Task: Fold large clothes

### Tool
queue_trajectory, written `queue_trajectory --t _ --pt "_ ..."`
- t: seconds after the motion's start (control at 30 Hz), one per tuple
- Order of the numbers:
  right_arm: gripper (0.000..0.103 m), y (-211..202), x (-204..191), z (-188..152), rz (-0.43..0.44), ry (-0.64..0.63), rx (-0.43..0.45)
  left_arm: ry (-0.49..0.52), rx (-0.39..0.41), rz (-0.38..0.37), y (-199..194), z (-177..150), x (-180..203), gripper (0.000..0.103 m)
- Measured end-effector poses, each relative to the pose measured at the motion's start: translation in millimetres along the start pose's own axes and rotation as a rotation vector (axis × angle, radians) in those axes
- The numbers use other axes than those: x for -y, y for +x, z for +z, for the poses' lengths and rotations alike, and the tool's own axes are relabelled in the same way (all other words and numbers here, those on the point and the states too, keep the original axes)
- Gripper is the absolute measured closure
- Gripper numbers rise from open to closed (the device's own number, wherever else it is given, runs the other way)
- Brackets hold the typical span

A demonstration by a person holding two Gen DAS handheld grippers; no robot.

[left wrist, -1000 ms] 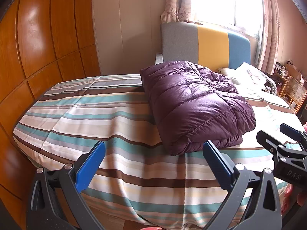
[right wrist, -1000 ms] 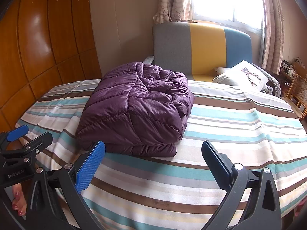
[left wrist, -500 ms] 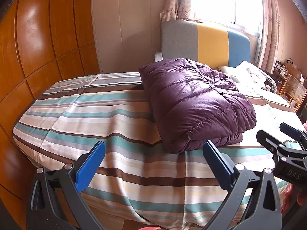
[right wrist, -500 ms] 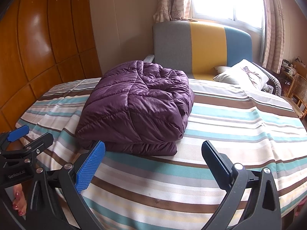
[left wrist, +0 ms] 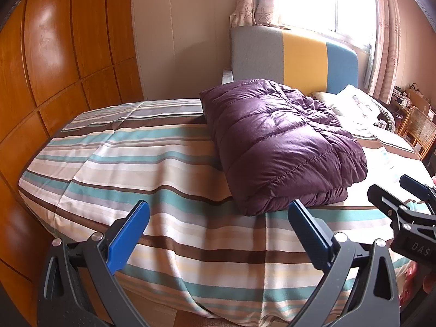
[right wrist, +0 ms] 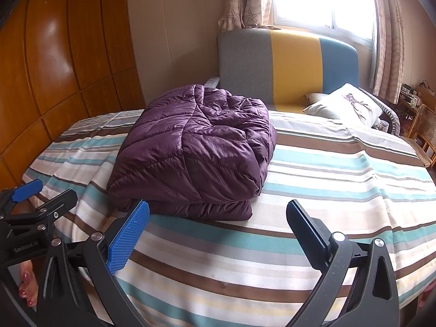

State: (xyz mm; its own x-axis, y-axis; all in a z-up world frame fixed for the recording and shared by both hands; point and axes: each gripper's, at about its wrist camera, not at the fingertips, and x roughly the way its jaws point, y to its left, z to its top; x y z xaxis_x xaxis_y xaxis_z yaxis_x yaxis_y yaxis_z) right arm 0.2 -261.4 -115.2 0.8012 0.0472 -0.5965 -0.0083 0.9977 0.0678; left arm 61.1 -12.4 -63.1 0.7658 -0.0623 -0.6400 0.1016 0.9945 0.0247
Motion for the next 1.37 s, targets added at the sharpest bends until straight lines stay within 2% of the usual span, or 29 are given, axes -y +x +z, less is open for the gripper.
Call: queue_trajectory --t 0.5,0.8,1.0,1.37 --pt "0.003 3.5 -1.1 -0.8 0.002 0.002 -0.012 0.002 -0.013 -0.018 1.7 -1.5 1.5 0.002" --pt "0.003 5.5 -0.1 -1.9 0.007 0.015 -0.021 -0.005 -0.014 -0.065 -0.7 -3.4 4.1 0.002" --pt "0.003 6.4 -0.1 -2.6 0.004 0.014 -0.023 -0.016 -0.009 -0.047 -0.8 -2.5 2.2 0.002" --pt "0.003 16.6 7.0 -6.2 0.010 0.035 -0.054 -0.015 -0.087 -0.020 20.7 -6.0 -0.3 0.002"
